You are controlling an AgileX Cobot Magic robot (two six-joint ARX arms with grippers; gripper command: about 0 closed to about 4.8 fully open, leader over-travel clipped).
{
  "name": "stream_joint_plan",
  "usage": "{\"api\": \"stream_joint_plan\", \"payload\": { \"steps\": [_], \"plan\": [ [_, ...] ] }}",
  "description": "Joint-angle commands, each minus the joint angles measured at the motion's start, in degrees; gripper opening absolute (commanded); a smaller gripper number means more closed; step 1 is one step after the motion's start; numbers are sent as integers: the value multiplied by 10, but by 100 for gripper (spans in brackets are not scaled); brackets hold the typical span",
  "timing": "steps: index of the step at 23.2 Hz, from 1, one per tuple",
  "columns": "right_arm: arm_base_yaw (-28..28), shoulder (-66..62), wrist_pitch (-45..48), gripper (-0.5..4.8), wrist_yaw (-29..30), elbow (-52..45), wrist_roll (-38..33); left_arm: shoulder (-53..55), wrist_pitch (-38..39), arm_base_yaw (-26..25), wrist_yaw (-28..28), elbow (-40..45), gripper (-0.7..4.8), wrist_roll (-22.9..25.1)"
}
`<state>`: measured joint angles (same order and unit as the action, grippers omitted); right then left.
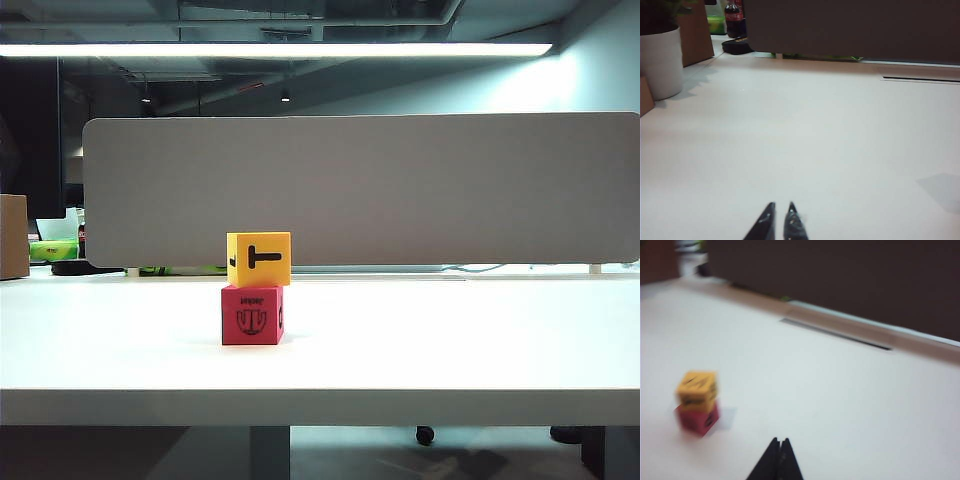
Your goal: Stack the letter block on the right onto the letter block on the left.
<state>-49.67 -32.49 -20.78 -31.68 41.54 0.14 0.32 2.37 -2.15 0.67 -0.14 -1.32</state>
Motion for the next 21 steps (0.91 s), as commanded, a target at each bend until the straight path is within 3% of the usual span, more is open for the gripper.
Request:
{"api": "stream_joint_plan", "payload": {
  "steps": [1, 2, 4, 7, 10, 14, 21],
  "plan": [
    [97, 40, 38, -1, 139, -20, -29, 1, -7, 0, 2, -3, 26, -2],
    [133, 57, 53, -1, 182, -31, -32, 1, -7, 0, 0, -3, 26, -2],
    [287, 144, 134, -1, 287, -104, -31, 1, -7, 1, 0, -3, 26, -2],
    [377, 214, 163, -1, 328, -159, -32, 1, -7, 1, 0, -3, 26, -2],
    [441, 271, 171, -1, 331, -207, -31, 1, -7, 1, 0, -3, 26, -2],
    [484, 325, 181, -1, 329, -284, -32, 1, -7, 1, 0, -3, 26, -2],
    [475, 325, 181, -1, 329, -361, -32, 1, -7, 1, 0, -3, 26, -2]
  ]
}}
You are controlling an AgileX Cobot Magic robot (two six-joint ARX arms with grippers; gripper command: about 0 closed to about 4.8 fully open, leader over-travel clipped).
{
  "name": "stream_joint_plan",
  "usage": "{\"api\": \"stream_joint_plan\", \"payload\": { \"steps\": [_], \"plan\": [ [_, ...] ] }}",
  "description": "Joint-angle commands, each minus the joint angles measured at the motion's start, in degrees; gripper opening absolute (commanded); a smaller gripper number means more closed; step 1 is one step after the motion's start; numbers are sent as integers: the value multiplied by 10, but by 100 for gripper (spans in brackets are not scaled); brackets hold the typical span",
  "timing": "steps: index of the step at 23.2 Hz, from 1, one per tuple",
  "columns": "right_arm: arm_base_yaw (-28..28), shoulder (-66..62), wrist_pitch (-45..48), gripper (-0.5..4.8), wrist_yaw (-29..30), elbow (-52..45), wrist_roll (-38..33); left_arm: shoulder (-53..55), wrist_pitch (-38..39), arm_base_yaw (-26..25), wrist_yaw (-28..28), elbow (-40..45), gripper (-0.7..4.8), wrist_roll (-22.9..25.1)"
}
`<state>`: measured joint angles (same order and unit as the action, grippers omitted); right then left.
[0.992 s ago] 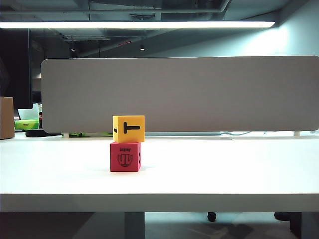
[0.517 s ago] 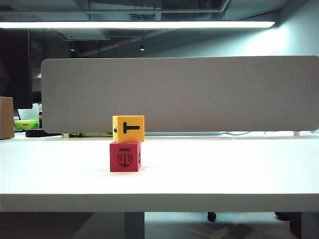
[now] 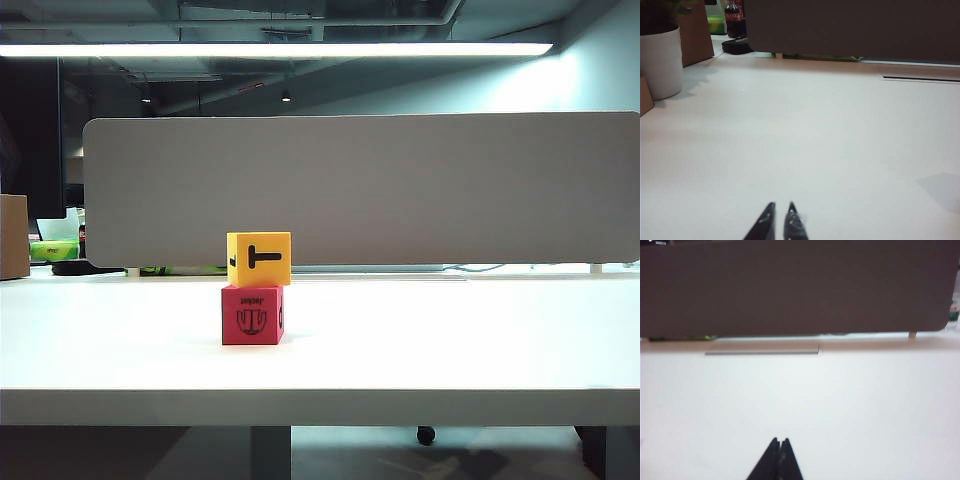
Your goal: Stack the letter block on the right onto the letter block on the left.
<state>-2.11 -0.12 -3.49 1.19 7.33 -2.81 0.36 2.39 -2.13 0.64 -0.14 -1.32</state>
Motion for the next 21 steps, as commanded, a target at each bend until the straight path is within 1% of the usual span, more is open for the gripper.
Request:
{"api": "stream_joint_plan", "payload": {
  "steps": [1, 5, 6, 9, 21],
  "plan": [
    [-1, 1, 8, -1, 0, -31, -2, 0, -7, 0, 0, -3, 26, -2],
    [-1, 1, 7, -1, 0, -71, -2, 0, -7, 0, 0, -3, 26, -2],
    [-1, 1, -24, -1, 3, -72, -2, 0, -7, 0, 0, -3, 26, -2],
    [0, 1, -57, -1, 3, -72, -2, 0, -7, 0, 0, -3, 26, -2],
    [0, 1, -57, -1, 3, -72, -2, 0, -7, 0, 0, -3, 26, -2]
  ]
}}
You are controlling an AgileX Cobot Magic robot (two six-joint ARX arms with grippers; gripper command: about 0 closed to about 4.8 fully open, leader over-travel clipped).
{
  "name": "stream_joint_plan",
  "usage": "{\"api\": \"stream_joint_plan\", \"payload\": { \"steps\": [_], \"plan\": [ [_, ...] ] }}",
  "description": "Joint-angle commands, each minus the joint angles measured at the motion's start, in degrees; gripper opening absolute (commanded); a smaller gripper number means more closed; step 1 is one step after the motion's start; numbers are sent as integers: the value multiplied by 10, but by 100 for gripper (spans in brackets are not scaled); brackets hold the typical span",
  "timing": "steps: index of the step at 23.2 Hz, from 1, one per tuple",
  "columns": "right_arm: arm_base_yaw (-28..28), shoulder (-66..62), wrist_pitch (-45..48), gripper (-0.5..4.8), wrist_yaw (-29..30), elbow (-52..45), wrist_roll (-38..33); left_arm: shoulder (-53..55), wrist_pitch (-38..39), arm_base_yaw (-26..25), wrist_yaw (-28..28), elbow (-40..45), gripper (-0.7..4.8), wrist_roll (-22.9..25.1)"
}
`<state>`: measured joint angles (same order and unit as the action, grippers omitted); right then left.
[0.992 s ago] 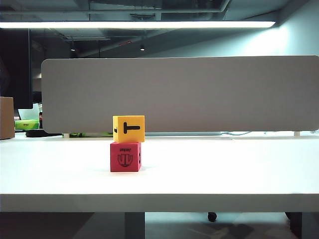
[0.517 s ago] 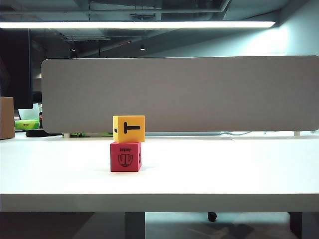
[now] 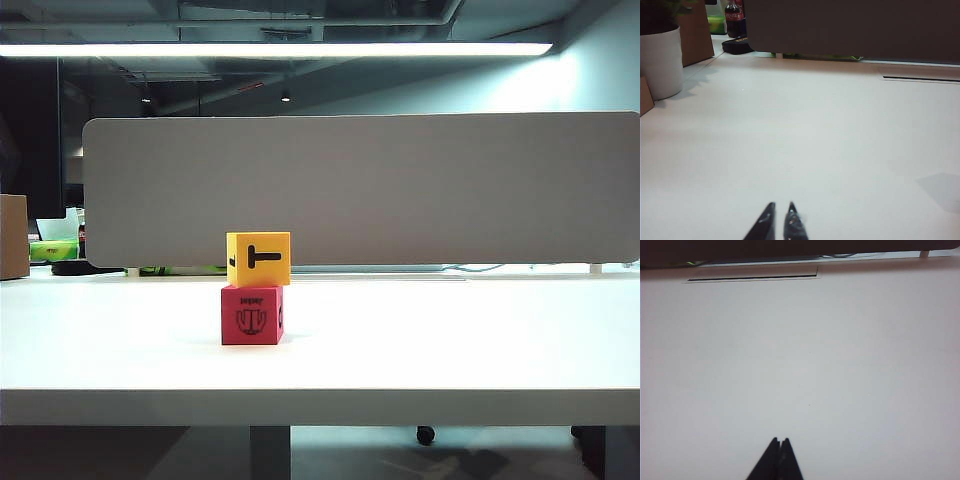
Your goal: Stack the letter block on the right onto the letter block on the left.
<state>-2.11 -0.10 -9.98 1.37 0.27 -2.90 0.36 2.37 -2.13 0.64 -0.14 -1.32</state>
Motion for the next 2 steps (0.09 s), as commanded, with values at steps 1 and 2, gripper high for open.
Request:
{"api": "stream_joint_plan", "payload": {
  "steps": [1, 2],
  "plan": [
    [0, 1, 8, -1, 1, -2, -1, 0, -7, 0, 0, -3, 26, -2],
    [0, 1, 8, -1, 1, -2, -1, 0, -7, 0, 0, -3, 26, -2]
  ]
}}
